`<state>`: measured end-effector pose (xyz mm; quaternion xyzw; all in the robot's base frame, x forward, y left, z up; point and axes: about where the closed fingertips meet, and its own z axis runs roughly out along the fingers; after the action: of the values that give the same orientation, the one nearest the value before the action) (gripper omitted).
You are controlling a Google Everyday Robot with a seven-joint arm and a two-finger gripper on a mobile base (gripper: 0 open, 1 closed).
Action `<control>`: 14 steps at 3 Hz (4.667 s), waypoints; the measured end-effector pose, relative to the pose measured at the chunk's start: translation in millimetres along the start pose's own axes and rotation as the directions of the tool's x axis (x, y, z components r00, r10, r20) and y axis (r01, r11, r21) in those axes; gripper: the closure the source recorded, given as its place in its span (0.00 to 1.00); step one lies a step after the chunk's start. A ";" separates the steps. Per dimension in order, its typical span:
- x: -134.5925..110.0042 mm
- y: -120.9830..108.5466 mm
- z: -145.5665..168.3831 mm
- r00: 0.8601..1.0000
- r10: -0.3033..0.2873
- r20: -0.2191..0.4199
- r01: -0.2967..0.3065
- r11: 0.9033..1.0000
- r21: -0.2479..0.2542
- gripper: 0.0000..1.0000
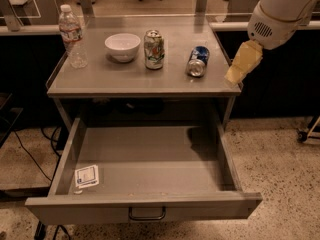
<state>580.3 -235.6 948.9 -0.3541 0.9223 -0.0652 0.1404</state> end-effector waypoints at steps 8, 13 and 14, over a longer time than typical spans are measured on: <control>-147.4 2.3 66.2 0.926 0.374 0.045 -0.358 0.912 -0.202 0.00; -178.9 -49.4 128.8 0.886 0.463 0.031 -0.460 0.885 -0.074 0.00; -181.8 -53.1 136.3 0.886 0.463 0.032 -0.460 0.885 -0.066 0.00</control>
Offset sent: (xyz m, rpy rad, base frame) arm 0.0664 0.0346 -0.0234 0.1998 0.1797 -0.2865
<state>784.6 -155.7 869.5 -0.1301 0.9779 0.0044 0.1634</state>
